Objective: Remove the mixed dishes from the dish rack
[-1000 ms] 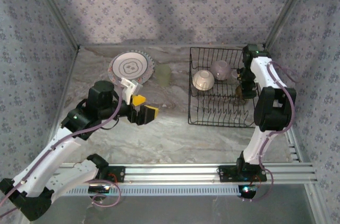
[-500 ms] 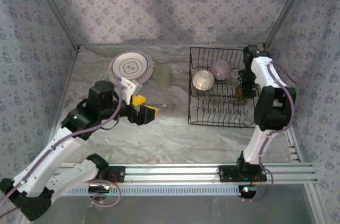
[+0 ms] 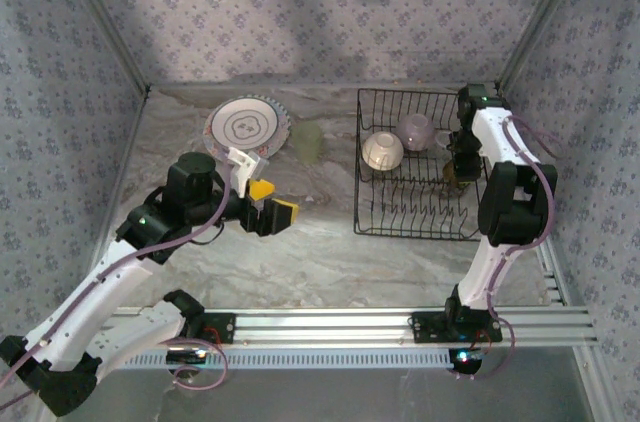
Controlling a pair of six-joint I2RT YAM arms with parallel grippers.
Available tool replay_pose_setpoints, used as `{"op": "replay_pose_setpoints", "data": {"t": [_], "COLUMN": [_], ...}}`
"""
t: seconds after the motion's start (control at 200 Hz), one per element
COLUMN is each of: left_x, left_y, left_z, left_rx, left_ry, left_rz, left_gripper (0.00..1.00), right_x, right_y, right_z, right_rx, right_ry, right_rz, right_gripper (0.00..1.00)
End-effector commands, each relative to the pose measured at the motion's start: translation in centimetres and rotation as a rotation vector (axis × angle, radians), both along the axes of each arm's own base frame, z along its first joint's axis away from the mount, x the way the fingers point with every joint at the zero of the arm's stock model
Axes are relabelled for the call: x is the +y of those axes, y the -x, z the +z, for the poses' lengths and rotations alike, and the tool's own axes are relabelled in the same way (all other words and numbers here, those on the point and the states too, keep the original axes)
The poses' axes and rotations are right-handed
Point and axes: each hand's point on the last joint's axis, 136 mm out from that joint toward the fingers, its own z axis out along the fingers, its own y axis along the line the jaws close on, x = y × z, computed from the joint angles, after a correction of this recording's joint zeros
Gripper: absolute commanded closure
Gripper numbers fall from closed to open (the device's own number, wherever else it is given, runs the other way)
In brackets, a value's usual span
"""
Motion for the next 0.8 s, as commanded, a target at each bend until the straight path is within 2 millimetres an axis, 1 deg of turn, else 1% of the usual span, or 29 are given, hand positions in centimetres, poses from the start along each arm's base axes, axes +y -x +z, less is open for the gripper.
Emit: {"op": "replay_pose_setpoints", "data": {"t": [0.0, 0.19, 0.32, 0.46, 0.57, 0.675, 0.795], "left_x": [0.0, 0.1, 0.1, 0.1, 0.1, 0.1, 0.2], "left_y": [0.1, 0.1, 0.0, 0.0, 0.0, 0.0, 0.0], "left_z": [1.1, 1.1, 1.1, 1.1, 1.1, 1.1, 1.2], "left_rx": [-0.048, -0.049, -0.049, -0.05, -0.051, -0.051, -0.053], "left_ry": [0.029, 0.029, 0.028, 0.027, 0.027, 0.027, 0.029], "left_rz": [-0.008, -0.006, -0.004, -0.002, -0.002, -0.002, -0.001], "left_gripper": [0.01, 0.01, 0.01, 0.01, 0.01, 0.01, 0.01], "right_x": [-0.8, -0.9, -1.0, -1.1, -1.3, -1.4, -1.4], "right_y": [0.7, 0.6, 0.5, 0.6, 0.6, 0.5, 0.3], "right_z": [0.5, 1.1, 1.3, 2.0, 2.6, 2.8, 2.4], "right_rx": [0.004, -0.013, -0.031, -0.062, -0.071, -0.076, -0.064], "right_ry": [0.04, 0.06, 0.064, 0.082, 0.098, 0.108, 0.101], "right_rz": [-0.02, -0.005, 0.004, 0.002, 0.011, 0.021, 0.046], "right_gripper": [0.31, 0.35, 0.42, 0.46, 0.47, 0.48, 0.44]}}
